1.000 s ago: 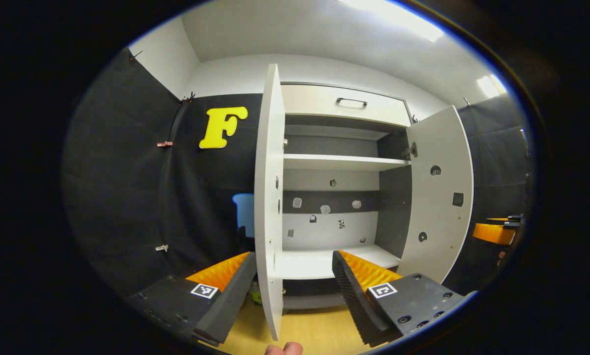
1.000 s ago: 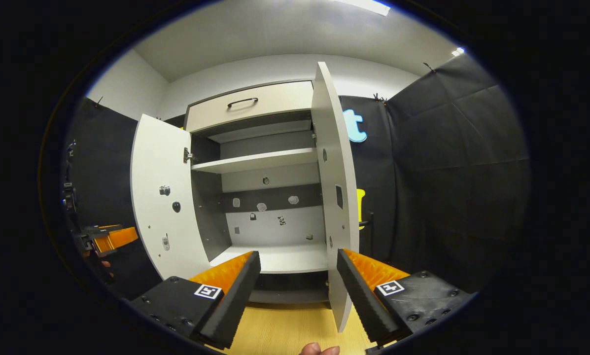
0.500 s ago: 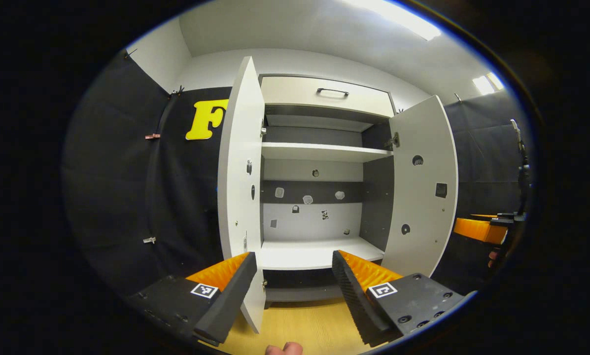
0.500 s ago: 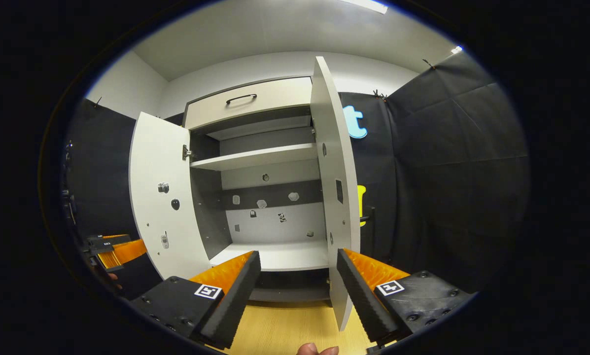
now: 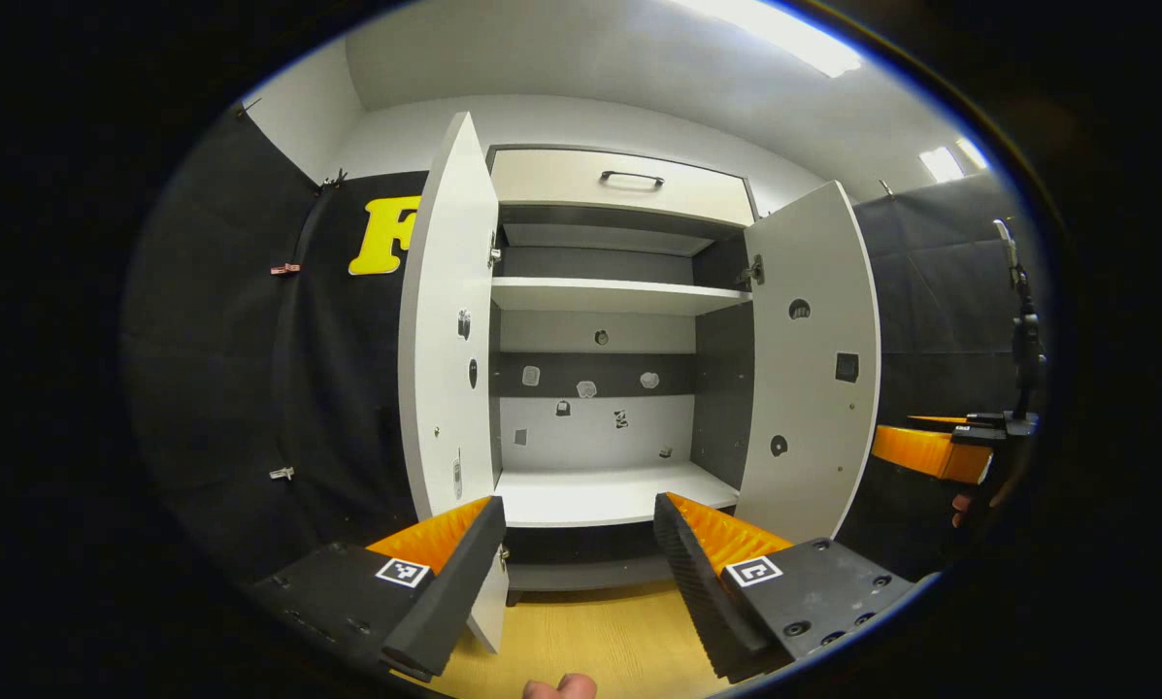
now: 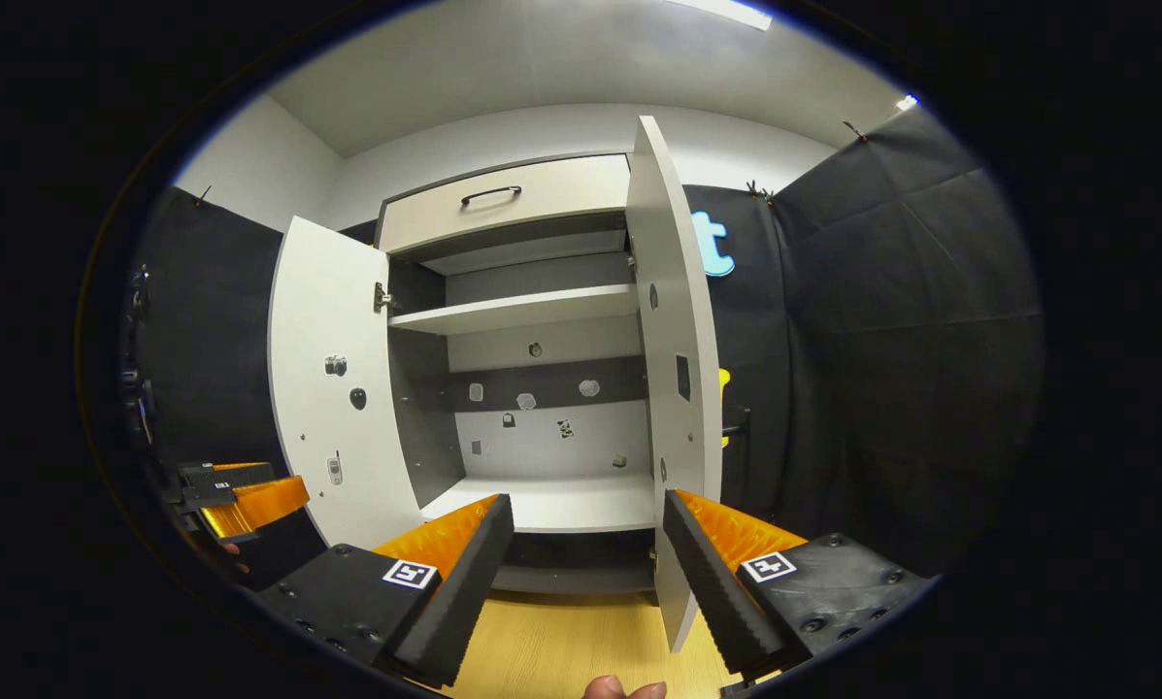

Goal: Open the right door of the double-door shoe cabinet with the right hand, and open the left door with the left hand.

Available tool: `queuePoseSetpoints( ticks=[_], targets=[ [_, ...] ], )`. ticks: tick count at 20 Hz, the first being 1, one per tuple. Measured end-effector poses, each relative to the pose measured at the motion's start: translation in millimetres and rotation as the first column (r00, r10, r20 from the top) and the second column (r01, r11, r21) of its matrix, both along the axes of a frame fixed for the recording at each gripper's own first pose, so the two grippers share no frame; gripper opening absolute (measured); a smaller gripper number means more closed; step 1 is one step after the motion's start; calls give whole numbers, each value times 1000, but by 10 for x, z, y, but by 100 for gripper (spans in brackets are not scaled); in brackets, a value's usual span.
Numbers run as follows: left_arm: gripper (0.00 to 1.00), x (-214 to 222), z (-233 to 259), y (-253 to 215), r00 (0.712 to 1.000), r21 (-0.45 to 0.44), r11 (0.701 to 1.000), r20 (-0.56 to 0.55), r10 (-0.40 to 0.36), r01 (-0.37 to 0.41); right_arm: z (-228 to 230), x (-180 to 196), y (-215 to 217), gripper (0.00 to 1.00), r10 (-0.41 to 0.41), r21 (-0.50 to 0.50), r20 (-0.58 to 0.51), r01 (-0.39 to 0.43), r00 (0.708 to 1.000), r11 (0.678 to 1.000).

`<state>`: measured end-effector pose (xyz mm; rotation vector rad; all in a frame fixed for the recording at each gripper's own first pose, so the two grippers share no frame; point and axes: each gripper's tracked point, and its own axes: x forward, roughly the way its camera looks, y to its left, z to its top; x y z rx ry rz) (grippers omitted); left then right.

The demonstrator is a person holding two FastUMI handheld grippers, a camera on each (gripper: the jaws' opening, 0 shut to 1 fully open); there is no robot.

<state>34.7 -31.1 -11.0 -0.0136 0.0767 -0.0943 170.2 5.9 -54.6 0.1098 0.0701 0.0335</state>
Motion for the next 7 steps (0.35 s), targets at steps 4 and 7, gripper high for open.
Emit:
queuePoseSetpoints(
  ticks=[4,7],
  targets=[
    [95,-4,-4,-10,1000,-12,1000,-1,-7,7,3,-9,19,98,6,-1,-3,-6,1000,1000],
    [95,-9,-2,-9,1000,-12,1000,0,-4,4,9,-4,20,98,5,-1,0,-5,1000,1000]
  ],
)
